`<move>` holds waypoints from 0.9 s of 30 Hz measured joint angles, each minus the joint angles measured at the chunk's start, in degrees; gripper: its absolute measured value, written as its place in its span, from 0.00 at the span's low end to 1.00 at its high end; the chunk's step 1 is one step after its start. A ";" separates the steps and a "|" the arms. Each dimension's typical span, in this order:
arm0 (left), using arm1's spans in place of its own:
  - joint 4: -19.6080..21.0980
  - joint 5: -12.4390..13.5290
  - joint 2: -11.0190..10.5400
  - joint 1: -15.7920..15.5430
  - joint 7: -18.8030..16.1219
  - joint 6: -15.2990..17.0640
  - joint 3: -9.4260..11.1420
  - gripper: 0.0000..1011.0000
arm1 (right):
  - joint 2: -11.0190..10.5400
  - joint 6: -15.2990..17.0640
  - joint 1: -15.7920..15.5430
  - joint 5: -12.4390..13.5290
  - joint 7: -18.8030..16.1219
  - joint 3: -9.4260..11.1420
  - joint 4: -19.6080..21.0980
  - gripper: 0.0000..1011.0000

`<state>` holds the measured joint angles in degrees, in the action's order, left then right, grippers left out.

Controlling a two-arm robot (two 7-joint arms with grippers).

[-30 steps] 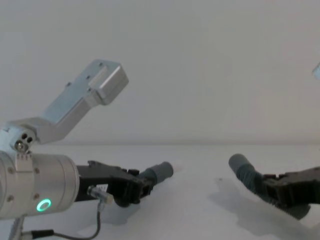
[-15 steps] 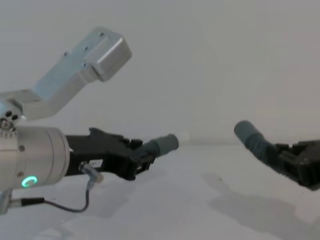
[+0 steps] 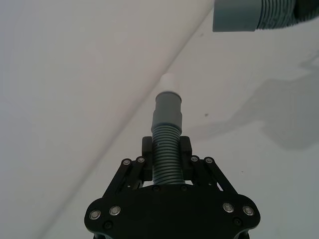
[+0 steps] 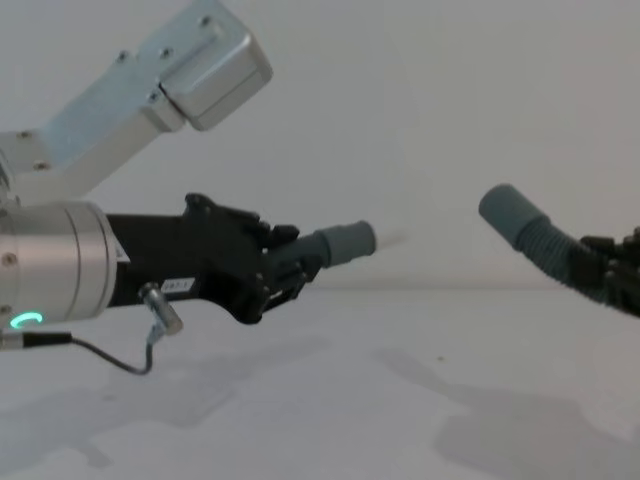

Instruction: Use both hands to pick up one end of the pipe from the table, align the ends, and insert them.

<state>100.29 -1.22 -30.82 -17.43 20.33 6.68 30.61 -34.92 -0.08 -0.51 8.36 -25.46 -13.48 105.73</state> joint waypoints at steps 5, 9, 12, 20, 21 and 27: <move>0.21 2.72 -1.84 -1.25 1.38 -4.34 0.68 0.30 | -2.72 -5.00 -0.29 -0.96 -1.89 0.79 0.02 0.11; 0.29 4.35 -2.91 -2.03 2.19 -6.98 1.07 0.30 | -5.37 -10.75 -0.50 -2.09 -3.78 1.69 -0.02 0.11; 0.34 6.24 -4.12 -3.04 2.99 -10.06 1.52 0.30 | -7.02 -14.23 -0.63 -2.78 -4.86 2.25 -0.17 0.11; 0.36 10.50 -6.34 -5.17 4.52 -17.10 2.25 0.30 | -11.66 -24.98 -0.86 -4.87 -7.63 4.20 -0.83 0.10; 0.36 10.89 -6.53 -5.38 4.64 -17.74 2.30 0.30 | -12.04 -25.87 -0.89 -5.04 -7.84 4.37 -0.88 0.10; 0.29 14.22 -8.02 -7.16 5.44 -23.21 2.76 0.30 | -14.23 -30.55 -1.15 -5.83 -9.04 5.49 -1.13 0.10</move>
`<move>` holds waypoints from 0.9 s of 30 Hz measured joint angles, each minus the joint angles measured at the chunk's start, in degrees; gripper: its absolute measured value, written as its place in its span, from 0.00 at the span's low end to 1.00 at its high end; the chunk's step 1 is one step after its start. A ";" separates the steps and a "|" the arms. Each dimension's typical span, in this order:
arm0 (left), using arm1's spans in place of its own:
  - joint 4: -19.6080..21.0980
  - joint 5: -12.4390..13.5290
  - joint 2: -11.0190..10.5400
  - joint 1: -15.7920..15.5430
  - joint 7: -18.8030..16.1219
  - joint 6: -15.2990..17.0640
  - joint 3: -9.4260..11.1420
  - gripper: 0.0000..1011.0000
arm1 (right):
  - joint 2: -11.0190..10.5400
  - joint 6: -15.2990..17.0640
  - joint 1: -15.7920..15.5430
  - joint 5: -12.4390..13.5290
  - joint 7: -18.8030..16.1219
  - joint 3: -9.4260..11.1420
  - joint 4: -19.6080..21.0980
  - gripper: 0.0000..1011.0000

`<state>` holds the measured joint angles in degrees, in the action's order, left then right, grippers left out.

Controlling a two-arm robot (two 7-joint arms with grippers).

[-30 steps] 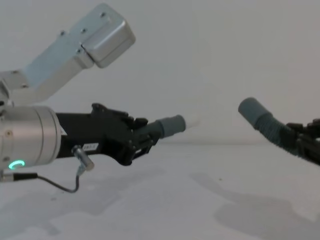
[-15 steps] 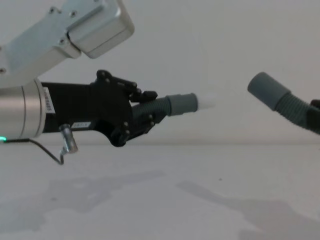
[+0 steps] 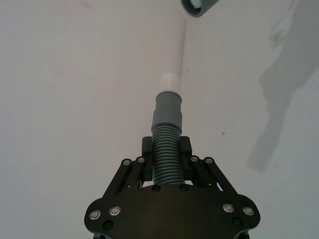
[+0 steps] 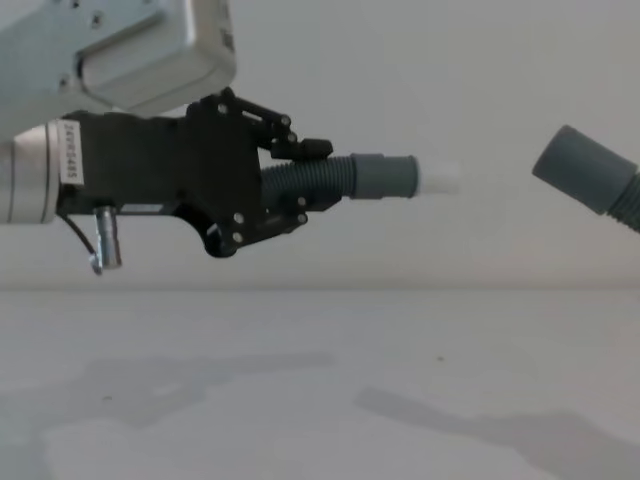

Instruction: Use both hands to pick up one end of the pipe from the table, align the ends, and insert them.

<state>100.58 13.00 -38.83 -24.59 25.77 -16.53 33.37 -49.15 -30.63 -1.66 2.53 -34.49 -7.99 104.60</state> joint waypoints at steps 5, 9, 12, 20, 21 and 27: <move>-0.18 2.97 -1.19 -1.70 0.53 -4.85 0.35 0.30 | -0.29 -0.42 0.03 -0.14 -0.29 0.10 -0.03 0.10; -0.30 5.25 -1.91 -2.86 0.75 -8.43 0.53 0.30 | 0.08 0.99 0.49 -0.25 -0.30 -0.40 0.00 0.10; -0.42 7.12 -2.46 -3.90 0.80 -11.33 0.69 0.30 | 0.59 2.54 1.14 -0.43 -0.28 -1.04 0.01 0.10; -0.73 12.45 -3.80 -6.87 0.39 -19.08 1.13 0.30 | 1.24 4.77 2.79 -1.04 -0.35 -2.48 -0.32 0.10; -0.75 12.91 -3.90 -7.13 0.31 -19.75 1.17 0.30 | 1.22 4.96 3.16 -1.22 -0.50 -2.79 -0.44 0.10; -0.81 15.58 -4.62 -8.85 -0.07 -23.62 1.40 0.30 | 0.58 4.78 4.53 -2.03 -1.76 -3.83 -0.97 0.10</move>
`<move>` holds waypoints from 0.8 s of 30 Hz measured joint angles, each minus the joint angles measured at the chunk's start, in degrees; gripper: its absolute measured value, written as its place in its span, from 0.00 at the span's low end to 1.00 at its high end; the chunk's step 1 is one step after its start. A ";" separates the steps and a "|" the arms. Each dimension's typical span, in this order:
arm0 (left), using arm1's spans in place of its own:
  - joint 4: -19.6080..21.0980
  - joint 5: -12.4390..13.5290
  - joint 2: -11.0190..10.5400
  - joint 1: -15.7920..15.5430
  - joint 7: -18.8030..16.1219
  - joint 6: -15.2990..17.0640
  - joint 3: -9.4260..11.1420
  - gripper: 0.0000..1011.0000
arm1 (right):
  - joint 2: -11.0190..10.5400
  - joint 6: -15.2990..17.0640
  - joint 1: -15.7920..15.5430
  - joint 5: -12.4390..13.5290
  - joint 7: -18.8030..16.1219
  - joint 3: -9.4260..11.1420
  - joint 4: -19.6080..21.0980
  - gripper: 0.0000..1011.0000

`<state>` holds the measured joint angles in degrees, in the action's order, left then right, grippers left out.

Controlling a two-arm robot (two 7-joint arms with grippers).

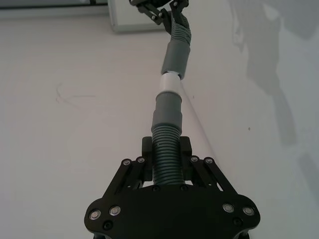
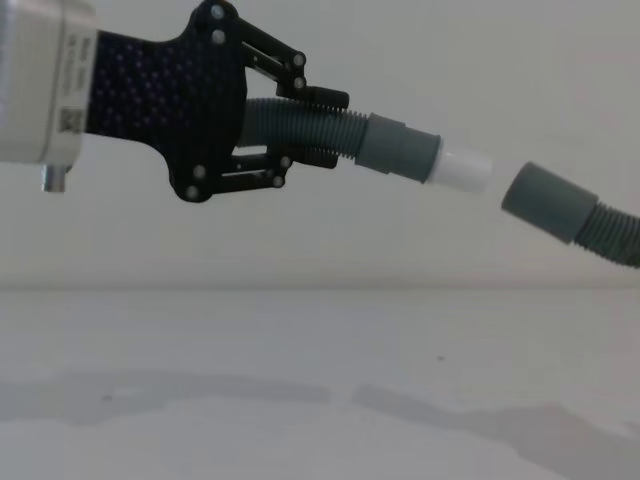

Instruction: Use both hands to pick up one end of the pipe from the table, align the ends, and insert them.

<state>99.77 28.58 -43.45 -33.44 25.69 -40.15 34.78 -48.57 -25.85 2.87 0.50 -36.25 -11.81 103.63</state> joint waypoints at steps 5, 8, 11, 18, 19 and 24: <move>-0.03 1.91 -0.56 -1.24 -0.25 -2.89 0.17 0.30 | -1.22 -2.03 1.82 -0.68 -1.95 -1.36 -0.88 0.10; -0.03 2.44 -0.71 -1.58 -0.32 -3.65 0.22 0.30 | -1.72 -3.04 2.50 -0.80 -2.73 -1.76 -1.23 0.10; -0.04 2.98 -0.87 -1.95 -0.41 -4.47 0.26 0.30 | -2.27 -4.39 3.25 -0.83 -3.57 -2.16 -1.59 0.10; -0.03 3.86 -1.10 -2.50 -0.52 -5.75 0.33 0.30 | -3.19 -6.83 4.70 -0.72 -4.86 -2.97 -2.20 0.10; -0.04 3.93 -1.12 -2.54 -0.53 -5.86 0.33 0.30 | -3.26 -7.00 4.82 -0.69 -4.93 -3.05 -2.21 0.10; -0.03 4.30 -1.21 -2.78 -0.57 -6.41 0.36 0.30 | -3.67 -7.95 5.65 -0.32 -5.38 -3.59 -2.23 0.10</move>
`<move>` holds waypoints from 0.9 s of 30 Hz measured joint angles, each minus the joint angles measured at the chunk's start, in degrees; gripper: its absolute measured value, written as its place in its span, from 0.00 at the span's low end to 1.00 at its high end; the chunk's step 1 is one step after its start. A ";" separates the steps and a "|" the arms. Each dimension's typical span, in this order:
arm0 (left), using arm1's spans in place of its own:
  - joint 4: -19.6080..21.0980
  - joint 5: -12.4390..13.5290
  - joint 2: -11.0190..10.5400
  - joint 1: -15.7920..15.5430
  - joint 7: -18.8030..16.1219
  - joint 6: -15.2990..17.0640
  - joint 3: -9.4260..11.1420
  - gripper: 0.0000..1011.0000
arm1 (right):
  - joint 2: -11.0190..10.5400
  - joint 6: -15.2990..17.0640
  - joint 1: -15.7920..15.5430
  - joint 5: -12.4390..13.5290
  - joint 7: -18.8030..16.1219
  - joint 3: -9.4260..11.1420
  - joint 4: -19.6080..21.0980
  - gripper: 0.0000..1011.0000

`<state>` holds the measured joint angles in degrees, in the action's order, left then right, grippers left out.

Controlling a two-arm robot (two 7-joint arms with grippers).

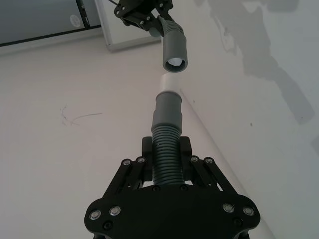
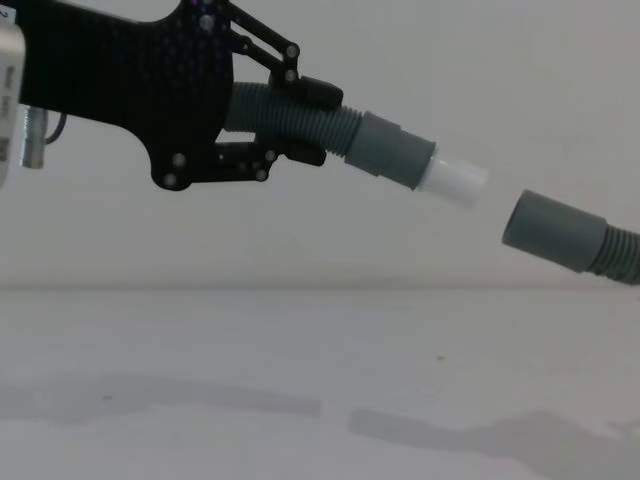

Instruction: Use both hands to pick up one end of the pipe from the table, align the ends, and insert them.

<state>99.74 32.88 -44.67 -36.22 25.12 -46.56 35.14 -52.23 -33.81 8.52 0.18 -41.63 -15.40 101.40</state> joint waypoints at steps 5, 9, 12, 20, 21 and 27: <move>0.00 0.23 -0.07 -0.16 -0.04 -0.37 0.03 0.30 | -0.17 -0.11 0.33 0.06 -0.05 -0.25 0.15 0.10; 0.00 0.34 -0.11 -0.24 -0.06 -0.53 0.06 0.30 | -0.25 0.21 0.47 0.06 0.04 -0.43 0.43 0.10; 0.00 0.43 -0.12 -0.28 -0.07 -0.66 0.06 0.30 | -0.26 0.85 0.57 0.01 0.20 -0.59 0.68 0.10; 0.00 0.53 -0.15 -0.34 -0.09 -0.84 0.06 0.30 | -0.17 2.42 0.86 -0.06 0.69 -1.10 1.34 0.10; 0.00 0.55 -0.16 -0.35 -0.09 -0.86 0.06 0.30 | -0.14 2.75 0.97 -0.06 0.83 -1.21 1.47 0.10; 0.00 0.58 -0.18 -0.38 -0.09 -0.91 0.06 0.30 | -0.06 3.51 1.28 -0.03 1.02 -1.57 1.80 0.10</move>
<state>99.74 33.46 -44.85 -36.60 25.03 -47.47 35.20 -52.29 -30.29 9.79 0.15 -40.61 -16.97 103.20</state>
